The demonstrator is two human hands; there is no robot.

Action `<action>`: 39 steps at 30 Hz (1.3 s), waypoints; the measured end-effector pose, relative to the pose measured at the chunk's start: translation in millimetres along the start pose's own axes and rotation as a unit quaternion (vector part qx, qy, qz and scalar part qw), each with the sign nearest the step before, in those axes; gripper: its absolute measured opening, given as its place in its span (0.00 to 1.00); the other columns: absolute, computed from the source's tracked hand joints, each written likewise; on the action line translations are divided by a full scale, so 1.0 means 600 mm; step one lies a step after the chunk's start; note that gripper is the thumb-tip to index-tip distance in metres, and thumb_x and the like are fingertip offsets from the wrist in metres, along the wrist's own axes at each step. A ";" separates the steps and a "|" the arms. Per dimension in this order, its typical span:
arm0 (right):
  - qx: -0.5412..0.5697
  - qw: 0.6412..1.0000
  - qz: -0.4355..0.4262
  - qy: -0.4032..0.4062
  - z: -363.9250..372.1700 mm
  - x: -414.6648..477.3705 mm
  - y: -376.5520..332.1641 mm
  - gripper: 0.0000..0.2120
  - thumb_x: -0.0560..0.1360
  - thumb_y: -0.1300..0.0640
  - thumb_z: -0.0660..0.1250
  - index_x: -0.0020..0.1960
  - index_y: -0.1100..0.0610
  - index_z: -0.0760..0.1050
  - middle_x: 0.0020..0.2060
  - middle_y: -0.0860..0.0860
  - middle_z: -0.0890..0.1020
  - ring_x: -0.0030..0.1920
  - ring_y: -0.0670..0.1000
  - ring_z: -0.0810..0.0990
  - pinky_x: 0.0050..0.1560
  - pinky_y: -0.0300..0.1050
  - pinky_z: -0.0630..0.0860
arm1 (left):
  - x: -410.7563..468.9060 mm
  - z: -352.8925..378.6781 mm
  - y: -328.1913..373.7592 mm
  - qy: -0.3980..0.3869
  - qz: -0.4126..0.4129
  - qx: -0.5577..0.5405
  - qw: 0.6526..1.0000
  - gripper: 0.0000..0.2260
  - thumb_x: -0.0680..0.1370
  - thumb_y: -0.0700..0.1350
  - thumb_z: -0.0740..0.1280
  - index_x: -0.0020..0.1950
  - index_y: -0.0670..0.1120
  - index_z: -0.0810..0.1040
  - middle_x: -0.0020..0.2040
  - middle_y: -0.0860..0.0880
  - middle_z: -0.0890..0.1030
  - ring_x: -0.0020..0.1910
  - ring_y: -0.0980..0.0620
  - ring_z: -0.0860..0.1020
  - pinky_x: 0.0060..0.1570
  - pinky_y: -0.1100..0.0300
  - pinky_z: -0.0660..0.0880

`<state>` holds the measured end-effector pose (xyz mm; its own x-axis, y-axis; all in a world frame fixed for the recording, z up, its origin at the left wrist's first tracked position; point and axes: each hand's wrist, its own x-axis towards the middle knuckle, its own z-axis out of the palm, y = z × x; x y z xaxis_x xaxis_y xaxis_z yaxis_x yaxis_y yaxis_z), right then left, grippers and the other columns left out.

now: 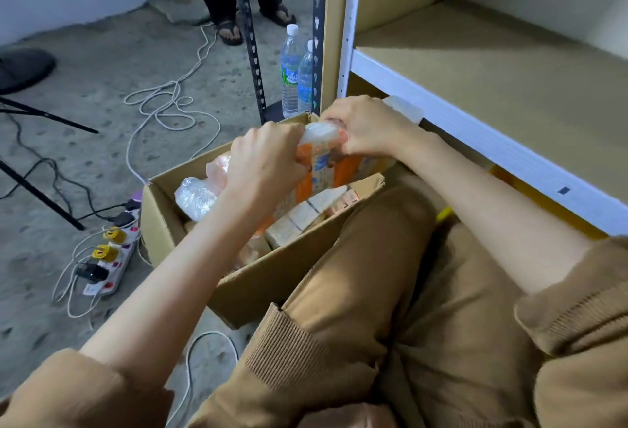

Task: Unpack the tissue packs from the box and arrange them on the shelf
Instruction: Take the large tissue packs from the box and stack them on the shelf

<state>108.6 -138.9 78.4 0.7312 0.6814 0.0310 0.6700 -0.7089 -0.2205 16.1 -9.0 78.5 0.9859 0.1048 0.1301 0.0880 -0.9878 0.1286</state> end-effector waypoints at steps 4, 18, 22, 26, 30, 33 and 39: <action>-0.020 0.997 0.028 0.072 -0.061 -0.021 0.020 0.17 0.69 0.60 0.69 0.58 0.60 0.77 0.56 0.57 0.79 0.57 0.58 0.76 0.50 0.45 0.71 | 0.020 -0.047 0.033 0.054 0.039 -0.004 0.998 0.11 0.74 0.46 0.66 0.55 0.47 0.76 0.51 0.40 0.80 0.52 0.36 0.78 0.40 0.55 0.63; -0.141 0.959 0.181 0.168 -0.227 -0.109 0.224 0.16 0.70 0.63 0.66 0.57 0.61 0.77 0.55 0.61 0.78 0.55 0.62 0.77 0.52 0.51 0.73 | 0.203 -0.065 0.260 0.104 0.223 -0.054 0.968 0.20 0.76 0.48 0.64 0.67 0.50 0.69 0.60 0.45 0.79 0.57 0.39 0.77 0.47 0.50 0.74; -0.136 0.953 0.232 0.141 -0.228 -0.115 0.290 0.19 0.68 0.59 0.70 0.59 0.62 0.76 0.55 0.61 0.78 0.56 0.62 0.76 0.55 0.54 0.75 | 0.255 -0.039 0.319 0.081 0.260 -0.041 0.961 0.21 0.76 0.47 0.64 0.69 0.49 0.68 0.63 0.45 0.77 0.59 0.39 0.76 0.51 0.49 0.74; -0.115 0.947 0.282 0.104 -0.212 -0.108 0.344 0.23 0.67 0.54 0.74 0.58 0.61 0.76 0.57 0.59 0.78 0.58 0.61 0.76 0.56 0.52 0.74 | 0.312 -0.019 0.357 0.021 0.290 -0.011 0.957 0.20 0.76 0.48 0.65 0.68 0.49 0.69 0.61 0.43 0.78 0.59 0.40 0.77 0.51 0.49 0.74; -0.089 0.944 0.292 0.124 -0.198 -0.088 0.378 0.19 0.67 0.52 0.74 0.54 0.59 0.77 0.55 0.58 0.78 0.56 0.60 0.77 0.52 0.48 0.74 | 0.362 -0.010 0.363 -0.031 0.276 -0.020 0.961 0.22 0.76 0.49 0.66 0.69 0.52 0.67 0.62 0.43 0.77 0.60 0.40 0.76 0.54 0.48 0.73; -0.101 0.938 0.298 0.144 -0.191 -0.075 0.393 0.16 0.67 0.51 0.73 0.49 0.58 0.75 0.55 0.58 0.78 0.57 0.59 0.76 0.53 0.49 0.74 | 0.396 -0.003 0.360 -0.043 0.253 -0.030 0.966 0.23 0.74 0.52 0.67 0.68 0.49 0.68 0.62 0.42 0.77 0.60 0.39 0.76 0.55 0.48 0.74; -0.133 0.916 0.320 0.201 -0.171 -0.071 0.403 0.22 0.75 0.56 0.65 0.66 0.62 0.69 0.65 0.57 0.72 0.66 0.57 0.70 0.63 0.49 0.68 | 0.444 0.014 0.355 0.004 0.189 -0.064 0.980 0.28 0.73 0.58 0.67 0.64 0.40 0.68 0.62 0.38 0.75 0.61 0.36 0.74 0.57 0.46 0.72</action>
<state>252.6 -357.7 123.6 0.9375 0.0256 0.3470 0.0552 -0.9956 -0.0756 298.7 -192.7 132.4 0.9436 -0.2640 0.1999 -0.3018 -0.9340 0.1910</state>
